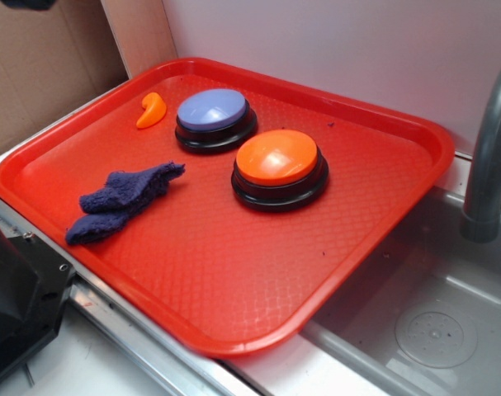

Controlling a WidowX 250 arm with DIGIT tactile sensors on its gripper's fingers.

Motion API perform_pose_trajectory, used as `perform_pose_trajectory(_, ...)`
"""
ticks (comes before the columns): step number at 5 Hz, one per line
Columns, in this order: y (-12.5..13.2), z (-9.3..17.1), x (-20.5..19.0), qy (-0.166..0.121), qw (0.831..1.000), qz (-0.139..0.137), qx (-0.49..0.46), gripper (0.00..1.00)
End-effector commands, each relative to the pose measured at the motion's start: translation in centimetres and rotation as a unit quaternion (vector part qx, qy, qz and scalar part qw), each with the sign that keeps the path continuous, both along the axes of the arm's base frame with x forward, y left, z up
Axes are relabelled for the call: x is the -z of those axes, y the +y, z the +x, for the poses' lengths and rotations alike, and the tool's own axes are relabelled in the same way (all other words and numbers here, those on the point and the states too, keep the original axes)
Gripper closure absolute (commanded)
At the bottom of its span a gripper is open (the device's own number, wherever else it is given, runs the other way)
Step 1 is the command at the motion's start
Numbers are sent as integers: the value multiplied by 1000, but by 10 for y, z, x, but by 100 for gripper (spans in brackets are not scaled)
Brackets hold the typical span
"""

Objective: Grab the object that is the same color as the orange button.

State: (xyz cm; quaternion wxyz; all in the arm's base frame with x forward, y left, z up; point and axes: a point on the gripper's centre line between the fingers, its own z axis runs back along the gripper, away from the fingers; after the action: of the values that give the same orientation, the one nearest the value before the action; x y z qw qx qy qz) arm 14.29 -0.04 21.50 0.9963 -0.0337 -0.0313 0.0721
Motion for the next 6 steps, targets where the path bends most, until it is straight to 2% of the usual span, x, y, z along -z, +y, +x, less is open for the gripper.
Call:
perform_pose_trajectory(1,36,40,21,-21,996,9,-90,0)
perform_pose_trajectory(4,102,86,83,-12,968,-15,-249,0)
perform_pose_trajectory(5,114,98,98,-17,952,24,-305,0)
perform_pose_trajectory(6,123,110,118,-30,945,39,-324,0)
